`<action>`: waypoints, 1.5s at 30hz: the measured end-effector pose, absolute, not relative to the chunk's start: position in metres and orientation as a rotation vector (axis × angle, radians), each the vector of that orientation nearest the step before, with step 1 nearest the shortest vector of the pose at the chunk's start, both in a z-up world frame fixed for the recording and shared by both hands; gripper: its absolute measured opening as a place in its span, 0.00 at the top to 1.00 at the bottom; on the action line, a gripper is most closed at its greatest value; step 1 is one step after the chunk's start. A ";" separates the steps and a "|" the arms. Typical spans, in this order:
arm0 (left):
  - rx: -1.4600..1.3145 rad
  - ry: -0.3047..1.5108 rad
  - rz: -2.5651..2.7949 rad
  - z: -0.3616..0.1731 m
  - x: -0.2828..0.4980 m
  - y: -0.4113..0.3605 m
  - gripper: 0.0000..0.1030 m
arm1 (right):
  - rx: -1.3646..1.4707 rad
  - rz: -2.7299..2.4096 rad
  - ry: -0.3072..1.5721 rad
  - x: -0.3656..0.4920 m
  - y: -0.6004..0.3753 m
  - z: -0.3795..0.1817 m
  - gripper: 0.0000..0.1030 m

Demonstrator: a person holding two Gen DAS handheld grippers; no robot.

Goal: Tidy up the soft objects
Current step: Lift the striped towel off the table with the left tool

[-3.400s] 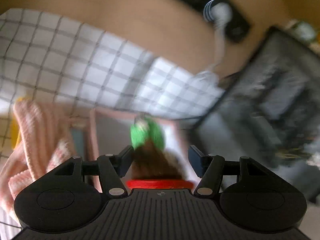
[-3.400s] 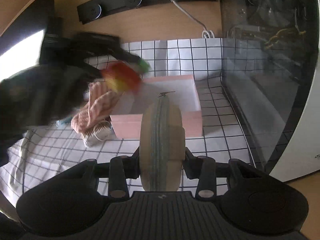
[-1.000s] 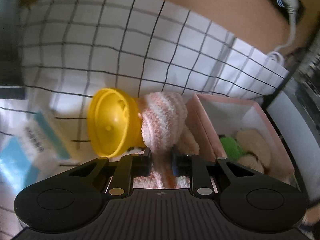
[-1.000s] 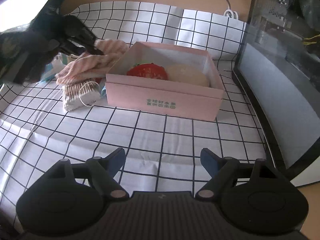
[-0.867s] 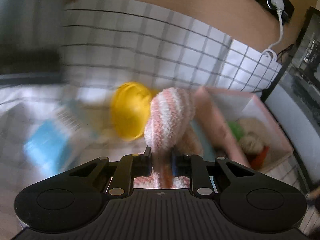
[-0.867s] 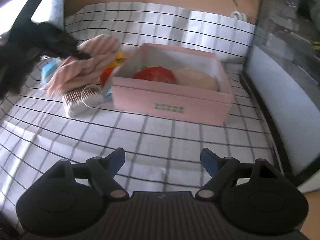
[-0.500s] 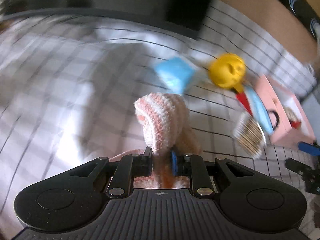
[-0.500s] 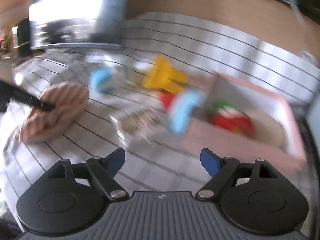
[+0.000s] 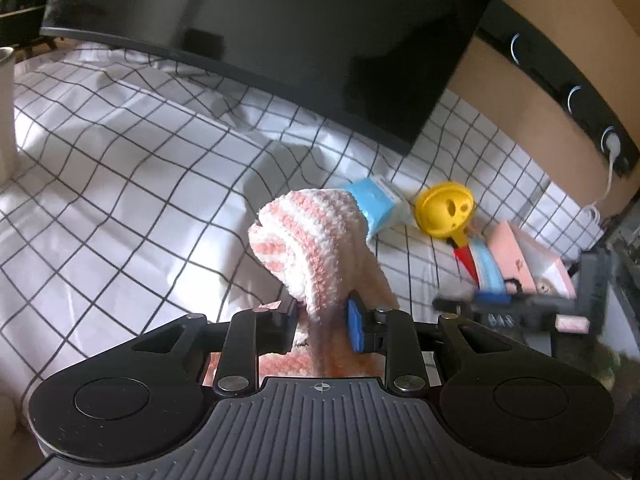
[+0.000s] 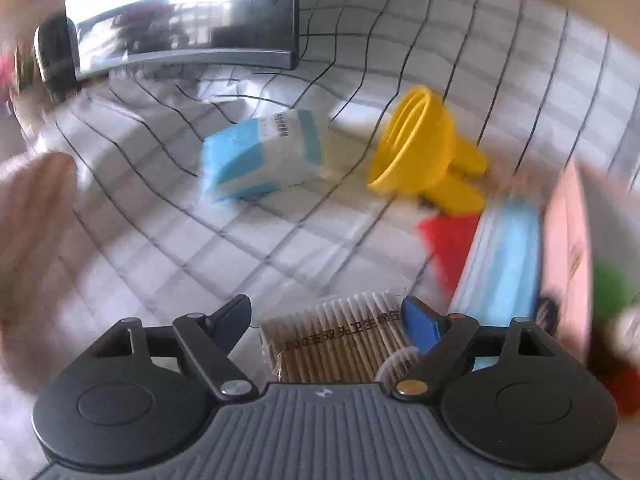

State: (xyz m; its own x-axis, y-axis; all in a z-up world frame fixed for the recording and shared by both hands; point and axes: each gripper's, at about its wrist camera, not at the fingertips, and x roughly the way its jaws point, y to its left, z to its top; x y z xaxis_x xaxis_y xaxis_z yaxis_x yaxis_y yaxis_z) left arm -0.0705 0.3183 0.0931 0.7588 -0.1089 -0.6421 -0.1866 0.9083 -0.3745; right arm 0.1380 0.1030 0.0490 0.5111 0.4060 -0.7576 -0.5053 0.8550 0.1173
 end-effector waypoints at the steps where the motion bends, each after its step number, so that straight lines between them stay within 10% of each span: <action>1: -0.439 0.713 0.037 0.094 -0.068 0.319 0.72 | -0.063 0.579 0.908 0.133 0.101 0.050 0.19; 17: -0.404 0.645 0.120 0.099 -0.054 0.344 0.72 | -0.416 0.310 1.038 0.205 0.104 0.049 0.28; 20: -0.393 0.715 0.030 0.095 -0.043 0.353 0.72 | -0.413 0.327 1.051 0.215 0.100 0.052 0.55; 27: -0.328 0.740 -0.098 0.099 -0.031 0.344 0.72 | -0.260 0.350 1.113 0.209 0.091 0.058 0.84; 36: -0.146 0.795 -0.225 0.107 0.008 0.321 0.71 | -0.027 0.519 1.125 0.106 0.087 0.068 0.84; 38: -0.199 0.848 -0.280 0.097 0.017 0.318 0.70 | -0.069 0.475 1.072 0.081 0.082 0.073 0.74; 40: -0.161 0.885 -0.249 0.086 0.025 0.309 0.70 | -0.070 0.427 1.039 0.064 0.071 0.075 0.43; 45: -0.169 0.943 -0.220 0.063 0.043 0.298 0.70 | -0.063 0.294 0.969 0.028 0.045 0.073 0.35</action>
